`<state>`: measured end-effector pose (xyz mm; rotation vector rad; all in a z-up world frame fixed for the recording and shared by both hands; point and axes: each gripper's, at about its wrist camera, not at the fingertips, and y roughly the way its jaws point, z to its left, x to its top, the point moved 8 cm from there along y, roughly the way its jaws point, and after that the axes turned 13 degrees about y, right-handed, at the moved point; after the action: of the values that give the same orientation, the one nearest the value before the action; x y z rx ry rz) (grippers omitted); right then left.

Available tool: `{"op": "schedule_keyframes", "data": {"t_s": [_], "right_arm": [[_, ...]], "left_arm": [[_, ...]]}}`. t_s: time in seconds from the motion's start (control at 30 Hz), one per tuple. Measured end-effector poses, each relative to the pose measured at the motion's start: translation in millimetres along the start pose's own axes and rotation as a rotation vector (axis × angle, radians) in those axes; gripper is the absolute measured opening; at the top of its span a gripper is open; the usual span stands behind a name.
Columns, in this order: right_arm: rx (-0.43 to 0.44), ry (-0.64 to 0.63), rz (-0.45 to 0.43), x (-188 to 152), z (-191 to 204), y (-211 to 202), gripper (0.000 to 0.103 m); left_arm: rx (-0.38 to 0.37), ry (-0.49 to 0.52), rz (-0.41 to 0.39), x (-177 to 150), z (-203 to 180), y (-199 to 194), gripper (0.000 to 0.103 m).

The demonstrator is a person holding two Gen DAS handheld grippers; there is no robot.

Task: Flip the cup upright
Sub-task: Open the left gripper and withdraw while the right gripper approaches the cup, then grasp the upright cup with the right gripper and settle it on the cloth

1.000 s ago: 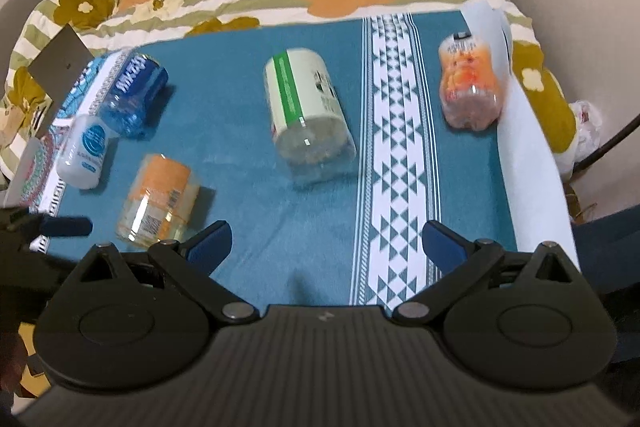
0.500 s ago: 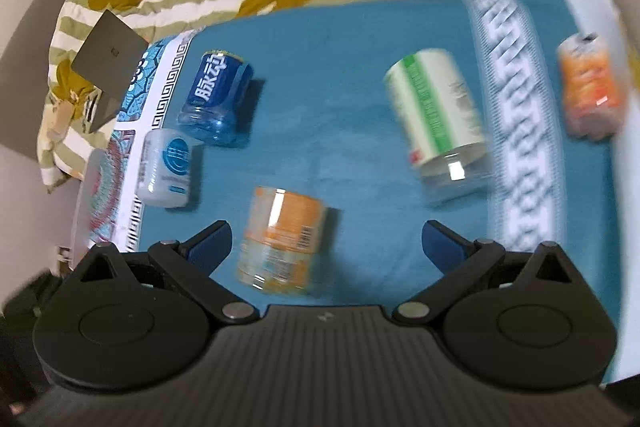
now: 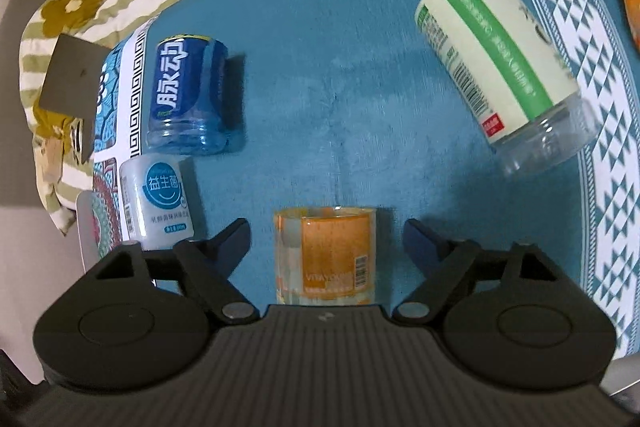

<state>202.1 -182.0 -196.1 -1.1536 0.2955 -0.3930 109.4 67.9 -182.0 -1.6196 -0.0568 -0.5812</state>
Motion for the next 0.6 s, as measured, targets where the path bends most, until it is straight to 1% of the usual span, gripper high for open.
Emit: {"op": "schedule_keyframes", "data": {"t_s": [0.1, 0.2, 0.23, 0.47, 0.6], "right_arm": [[0.004, 0.023, 0.013, -0.9, -0.8, 3.4, 0.089], [0.005, 0.031, 0.016, -2.3, -1.1, 5.6, 0.079], [0.006, 0.032, 0.017, -2.7, -0.9, 6.4, 0.075], [0.009, 0.022, -0.01, -4.7, -0.2, 1.3, 0.072], [0.034, 0.001, -0.065, -6.6, 6.2, -13.1, 0.072]], "left_arm": [[-0.011, 0.007, -0.002, 2.3, 3.5, 1.6, 0.103], [-0.017, 0.013, -0.001, 3.9, 5.1, 3.3, 0.103], [-0.017, 0.015, -0.001, 4.3, 5.3, 3.5, 0.103], [-0.029, 0.016, 0.003, 4.8, 4.8, 3.3, 0.103], [-0.03, 0.023, -0.002, 6.2, 3.8, 0.3, 0.103]]}}
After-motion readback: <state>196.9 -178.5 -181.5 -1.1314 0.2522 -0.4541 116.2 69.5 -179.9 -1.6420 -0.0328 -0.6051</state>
